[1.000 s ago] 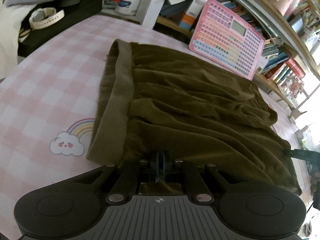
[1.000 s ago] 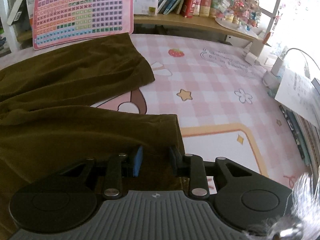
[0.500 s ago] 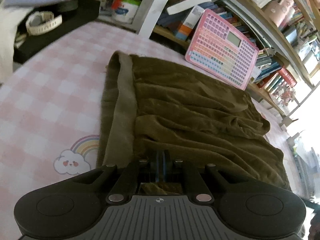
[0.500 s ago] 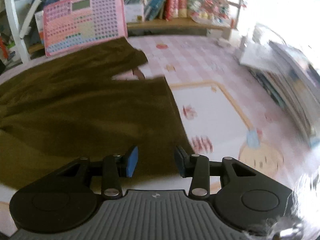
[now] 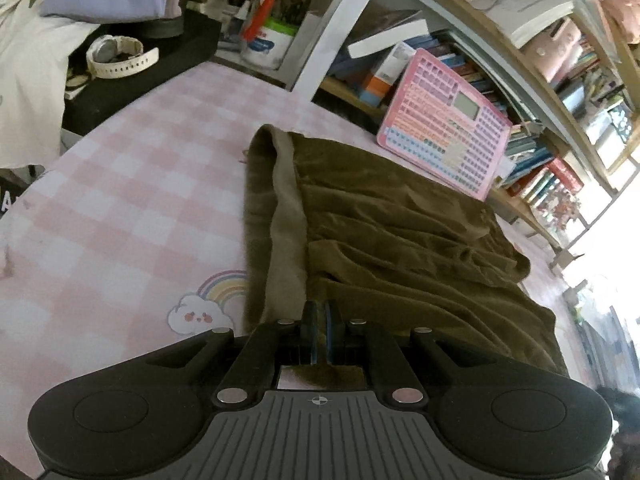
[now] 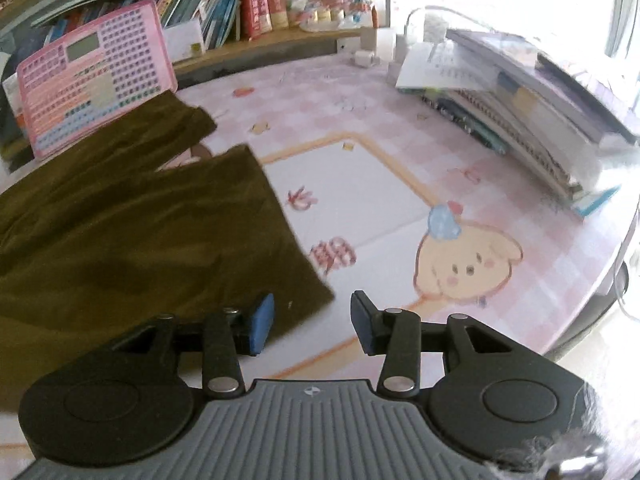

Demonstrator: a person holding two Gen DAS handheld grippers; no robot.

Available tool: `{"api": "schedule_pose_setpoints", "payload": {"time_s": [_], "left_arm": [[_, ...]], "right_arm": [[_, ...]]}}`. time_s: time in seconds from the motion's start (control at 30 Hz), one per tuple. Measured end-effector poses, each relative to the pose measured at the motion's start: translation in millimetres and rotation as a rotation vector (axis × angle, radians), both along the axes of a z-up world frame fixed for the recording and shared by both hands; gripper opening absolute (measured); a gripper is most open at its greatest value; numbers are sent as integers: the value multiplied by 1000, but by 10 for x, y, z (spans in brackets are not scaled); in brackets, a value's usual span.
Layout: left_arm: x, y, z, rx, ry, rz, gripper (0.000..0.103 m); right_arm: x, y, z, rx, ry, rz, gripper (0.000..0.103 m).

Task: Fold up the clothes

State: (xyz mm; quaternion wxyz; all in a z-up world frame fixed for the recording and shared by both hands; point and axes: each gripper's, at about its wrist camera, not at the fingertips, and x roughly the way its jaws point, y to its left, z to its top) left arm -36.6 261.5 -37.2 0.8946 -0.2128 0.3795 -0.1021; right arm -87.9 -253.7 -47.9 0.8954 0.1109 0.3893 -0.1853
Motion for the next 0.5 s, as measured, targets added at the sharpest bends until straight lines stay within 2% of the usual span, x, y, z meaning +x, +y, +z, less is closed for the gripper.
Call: {"api": "schedule_pose_setpoints", "payload": {"time_s": [0.13,0.2,0.3,0.5], "left_arm": [[-9,-67,-70,-29,27,-44,7],[2,-102,-111,-17,36,-46,7],[37,-98,-183,-14,65,-41,7],[91,-78,-233,-7,85,-44,7]], "right_arm": [[151,-50,-83,-17,37,-33,42],[155,-32,-136,-10,58,-43,41],[125,36,-133,2,63,-23,36],[105,178,-133,-28,74,24,37]]}}
